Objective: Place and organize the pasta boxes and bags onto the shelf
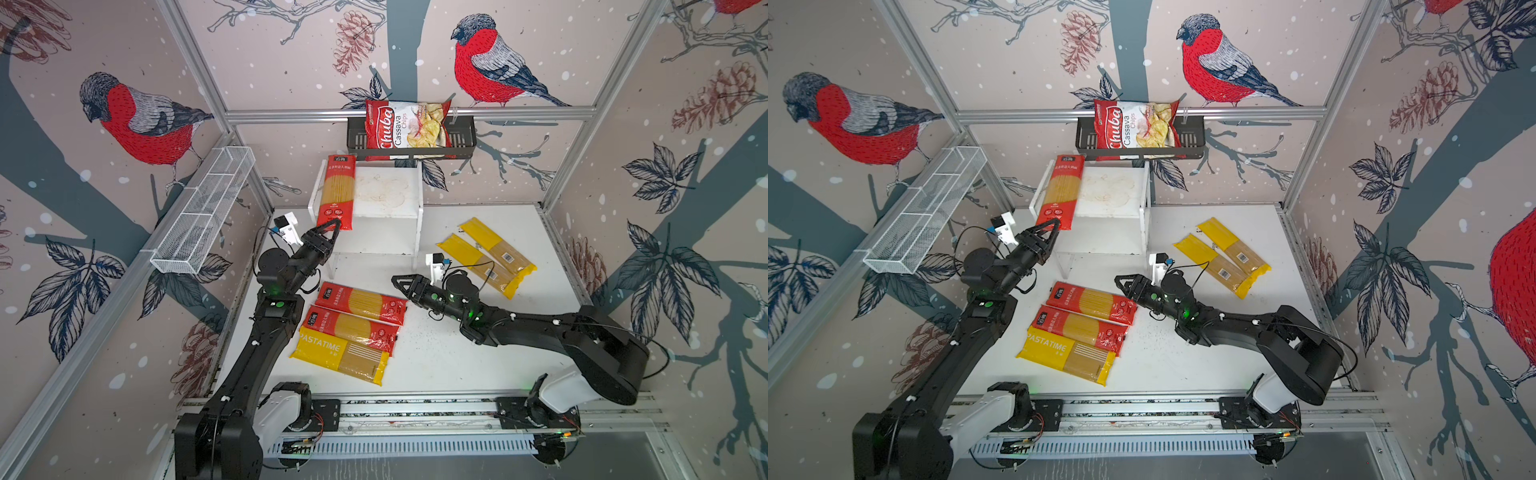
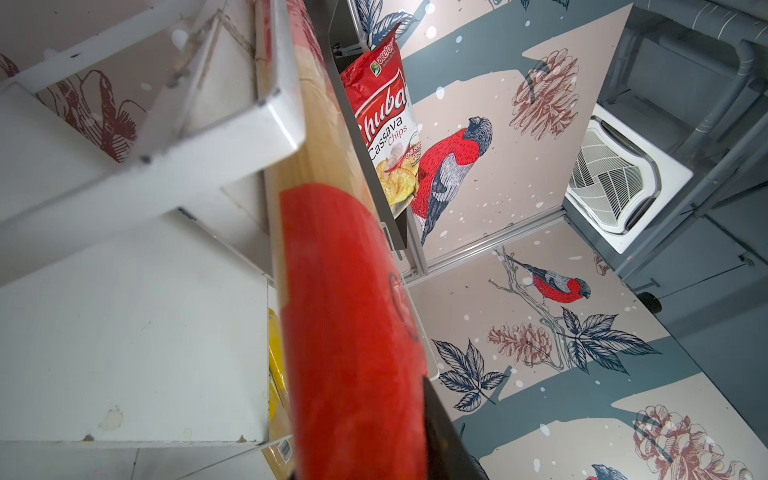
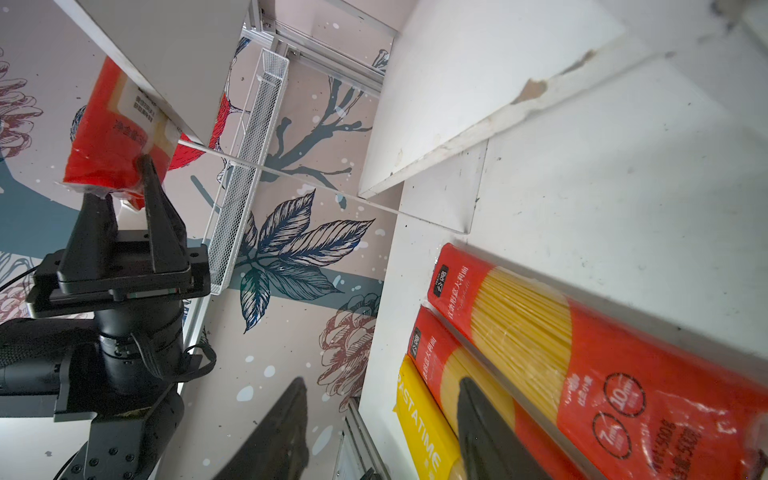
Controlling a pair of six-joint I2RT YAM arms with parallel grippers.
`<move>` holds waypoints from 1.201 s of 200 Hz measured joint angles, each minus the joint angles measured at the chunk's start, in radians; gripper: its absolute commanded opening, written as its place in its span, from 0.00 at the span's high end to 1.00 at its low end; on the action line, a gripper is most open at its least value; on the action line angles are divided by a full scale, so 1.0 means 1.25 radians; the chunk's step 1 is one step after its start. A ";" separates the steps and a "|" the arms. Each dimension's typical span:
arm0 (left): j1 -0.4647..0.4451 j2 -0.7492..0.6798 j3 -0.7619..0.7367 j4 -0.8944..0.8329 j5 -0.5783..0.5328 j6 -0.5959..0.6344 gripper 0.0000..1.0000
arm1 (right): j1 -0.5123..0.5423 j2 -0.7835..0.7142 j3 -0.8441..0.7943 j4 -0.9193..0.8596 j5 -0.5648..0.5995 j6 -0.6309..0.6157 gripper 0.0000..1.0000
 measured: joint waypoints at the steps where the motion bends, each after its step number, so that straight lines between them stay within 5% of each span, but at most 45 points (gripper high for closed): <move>1: 0.000 0.000 -0.001 0.000 0.000 0.000 0.65 | 0.000 -0.001 0.000 0.000 0.000 0.000 0.42; 32: 0.000 -0.009 -0.012 0.006 -0.001 0.001 0.38 | 0.000 -0.034 -0.019 -0.011 0.005 -0.004 0.42; 72: 0.000 -0.112 -0.044 -0.033 -0.002 0.052 0.30 | -0.009 -0.038 -0.023 -0.046 0.020 -0.025 0.42; 112: -0.032 -0.240 -0.072 -0.169 -0.027 0.195 0.29 | -0.032 -0.028 -0.034 -0.105 0.013 -0.040 0.43; 165: -0.189 -0.365 -0.176 -0.336 -0.132 0.378 0.28 | -0.057 -0.043 -0.068 -0.208 0.001 -0.042 0.44; 240: -0.350 -0.370 -0.282 -0.370 -0.276 0.417 0.29 | -0.049 0.062 -0.056 -0.257 -0.042 -0.017 0.47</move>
